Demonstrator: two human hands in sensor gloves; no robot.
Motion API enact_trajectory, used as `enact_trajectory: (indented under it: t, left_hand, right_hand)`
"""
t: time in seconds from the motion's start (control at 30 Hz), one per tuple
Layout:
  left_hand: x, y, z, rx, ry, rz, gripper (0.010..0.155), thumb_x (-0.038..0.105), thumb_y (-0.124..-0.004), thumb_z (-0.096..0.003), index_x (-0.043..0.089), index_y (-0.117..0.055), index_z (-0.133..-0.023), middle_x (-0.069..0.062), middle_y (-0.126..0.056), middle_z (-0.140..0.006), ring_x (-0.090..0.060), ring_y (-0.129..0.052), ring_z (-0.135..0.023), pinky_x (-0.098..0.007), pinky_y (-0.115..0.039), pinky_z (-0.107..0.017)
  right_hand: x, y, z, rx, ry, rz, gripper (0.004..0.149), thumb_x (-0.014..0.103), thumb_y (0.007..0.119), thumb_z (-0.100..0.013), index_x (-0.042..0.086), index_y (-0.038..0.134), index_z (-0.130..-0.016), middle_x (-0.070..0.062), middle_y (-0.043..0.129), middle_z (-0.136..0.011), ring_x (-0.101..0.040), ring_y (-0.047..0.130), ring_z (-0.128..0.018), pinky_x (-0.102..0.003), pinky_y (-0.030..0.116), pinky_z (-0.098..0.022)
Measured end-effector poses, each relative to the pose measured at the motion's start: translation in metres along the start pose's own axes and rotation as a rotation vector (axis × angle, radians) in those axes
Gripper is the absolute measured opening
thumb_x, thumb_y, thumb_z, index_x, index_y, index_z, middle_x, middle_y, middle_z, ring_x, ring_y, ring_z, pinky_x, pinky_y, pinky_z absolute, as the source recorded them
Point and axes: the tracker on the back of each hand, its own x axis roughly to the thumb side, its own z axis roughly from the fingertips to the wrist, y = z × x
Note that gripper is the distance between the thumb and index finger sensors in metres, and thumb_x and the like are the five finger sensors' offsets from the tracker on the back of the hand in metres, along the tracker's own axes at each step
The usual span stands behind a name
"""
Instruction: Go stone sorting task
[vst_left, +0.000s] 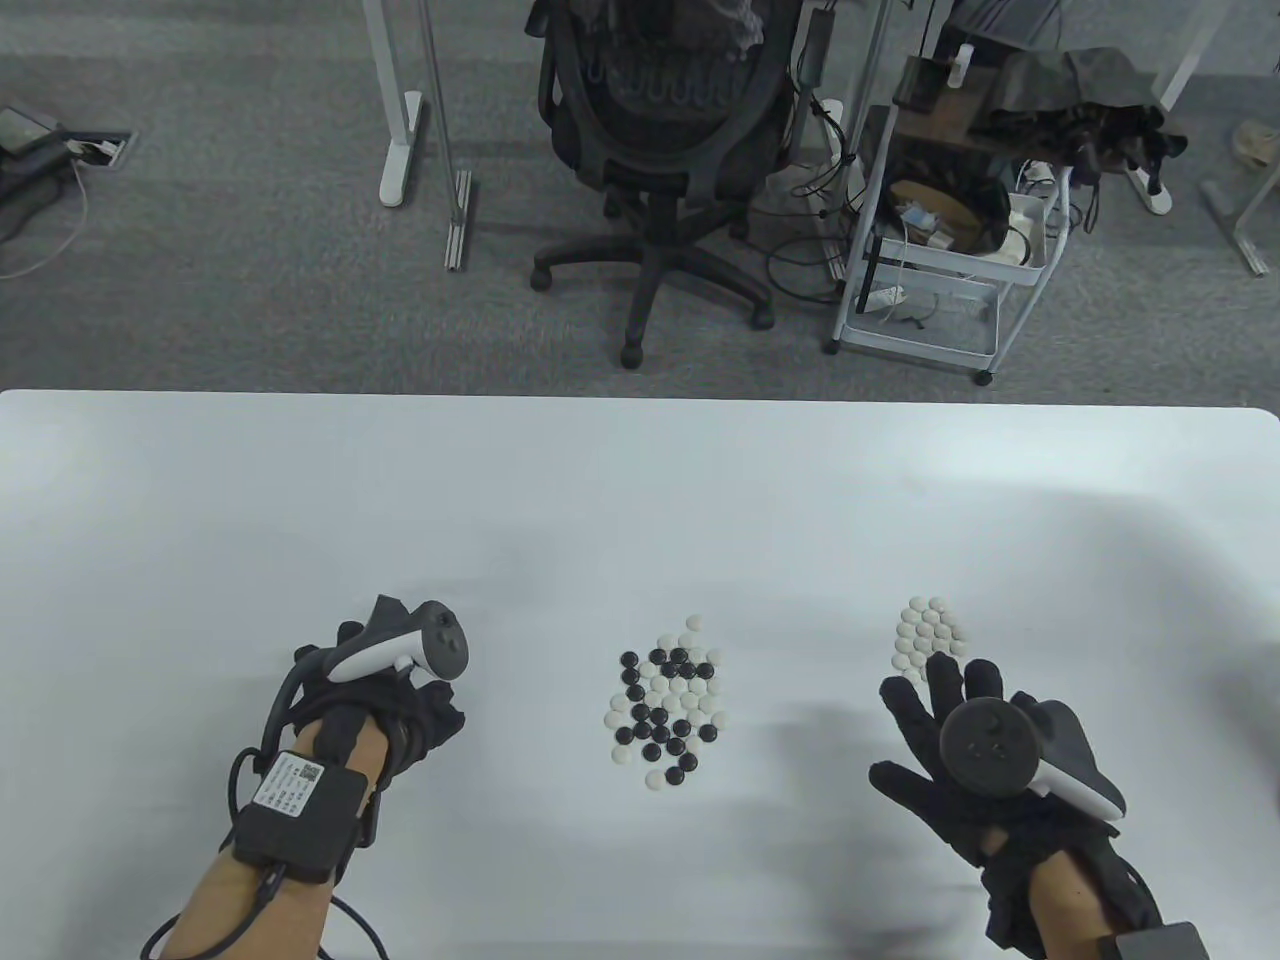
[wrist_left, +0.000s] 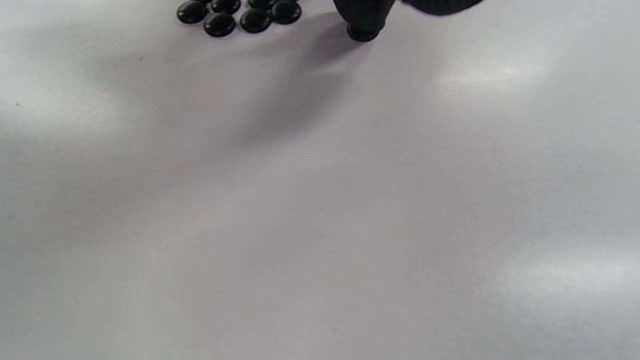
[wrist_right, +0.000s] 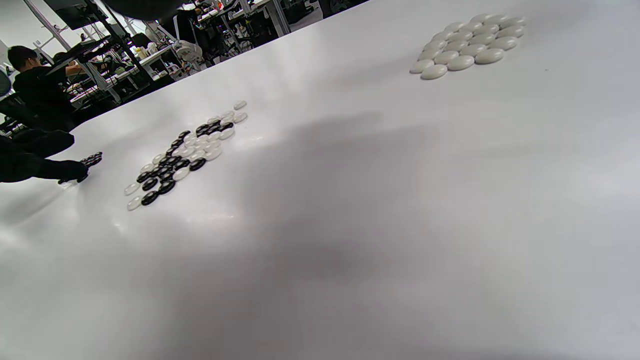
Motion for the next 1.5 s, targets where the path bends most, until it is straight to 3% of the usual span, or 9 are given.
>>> enact_trajectory:
  t: [0.33, 0.5, 0.63, 0.77, 1.0, 1.17, 1.3, 1.5]
  left_hand:
    - [-0.013, 0.008, -0.008, 0.033, 0.055, 0.058, 0.065, 0.047, -0.041, -0.0554, 0.031, -0.039, -0.118, -0.026, 0.021, -0.110, -0.055, 0.023, -0.090, -0.082, 0.004, -0.058]
    - [-0.006, 0.031, -0.002, 0.087, 0.009, 0.150, 0.067, 0.047, -0.042, -0.0553, 0.028, -0.039, -0.120, -0.026, 0.020, -0.111, -0.056, 0.022, -0.090, -0.083, 0.004, -0.058]
    - [0.019, 0.052, 0.002, 0.110, -0.081, 0.185, 0.069, 0.048, -0.042, -0.0555, 0.025, -0.044, -0.120, -0.028, 0.016, -0.113, -0.057, 0.021, -0.091, -0.083, 0.003, -0.058]
    - [0.063, 0.063, -0.004, 0.098, -0.206, 0.142, 0.068, 0.048, -0.041, -0.0558, 0.026, -0.048, -0.119, -0.029, 0.014, -0.114, -0.057, 0.019, -0.091, -0.083, 0.001, -0.059]
    - [0.129, 0.057, -0.029, 0.031, -0.311, 0.036, 0.067, 0.048, -0.040, -0.0560, 0.027, -0.047, -0.119, -0.030, 0.014, -0.114, -0.058, 0.019, -0.091, -0.083, 0.000, -0.058]
    - [0.150, 0.046, -0.046, 0.008, -0.336, 0.004, 0.066, 0.048, -0.039, -0.0560, 0.030, -0.041, -0.119, -0.030, 0.015, -0.112, -0.058, 0.019, -0.090, -0.084, 0.000, -0.057]
    - [0.143, 0.048, -0.050, 0.022, -0.294, 0.014, 0.065, 0.048, -0.038, -0.0558, 0.031, -0.039, -0.119, -0.029, 0.016, -0.112, -0.057, 0.020, -0.090, -0.083, 0.001, -0.057]
    - [0.077, 0.063, -0.051, 0.066, -0.030, 0.107, 0.066, 0.048, -0.039, -0.0554, 0.029, -0.046, -0.118, -0.027, 0.016, -0.112, -0.057, 0.020, -0.091, -0.083, 0.003, -0.057]
  right_hand:
    - [0.000, -0.001, 0.001, -0.009, 0.000, -0.007, 0.081, 0.054, 0.050, -0.056, 0.010, 0.014, -0.114, -0.032, -0.008, -0.105, -0.058, -0.015, -0.084, -0.078, -0.001, -0.048]
    - [-0.001, -0.001, 0.001, -0.011, -0.001, -0.009, 0.081, 0.054, 0.050, -0.056, 0.010, 0.015, -0.114, -0.033, -0.008, -0.105, -0.058, -0.015, -0.084, -0.078, -0.001, -0.048]
    - [-0.001, -0.001, 0.001, -0.012, -0.001, -0.009, 0.081, 0.054, 0.050, -0.056, 0.010, 0.015, -0.114, -0.033, -0.008, -0.105, -0.058, -0.015, -0.084, -0.078, -0.001, -0.048]
    - [-0.001, -0.001, 0.002, -0.013, 0.001, -0.010, 0.081, 0.054, 0.050, -0.056, 0.010, 0.015, -0.114, -0.033, -0.008, -0.105, -0.059, -0.015, -0.084, -0.078, -0.001, -0.048]
    - [-0.002, -0.001, 0.002, -0.014, 0.004, -0.013, 0.080, 0.054, 0.050, -0.056, 0.010, 0.015, -0.114, -0.033, -0.008, -0.105, -0.059, -0.014, -0.085, -0.078, -0.001, -0.048]
    - [-0.002, -0.002, 0.003, -0.015, 0.005, -0.014, 0.081, 0.054, 0.050, -0.056, 0.010, 0.015, -0.114, -0.033, -0.008, -0.105, -0.059, -0.014, -0.085, -0.078, -0.001, -0.048]
    - [-0.002, -0.002, 0.003, -0.013, 0.008, -0.015, 0.081, 0.054, 0.050, -0.056, 0.010, 0.015, -0.114, -0.033, -0.008, -0.105, -0.059, -0.014, -0.085, -0.078, -0.001, -0.048]
    - [-0.003, -0.002, 0.003, -0.014, 0.008, -0.015, 0.080, 0.054, 0.050, -0.056, 0.010, 0.015, -0.114, -0.033, -0.008, -0.105, -0.059, -0.014, -0.085, -0.078, -0.001, -0.048]
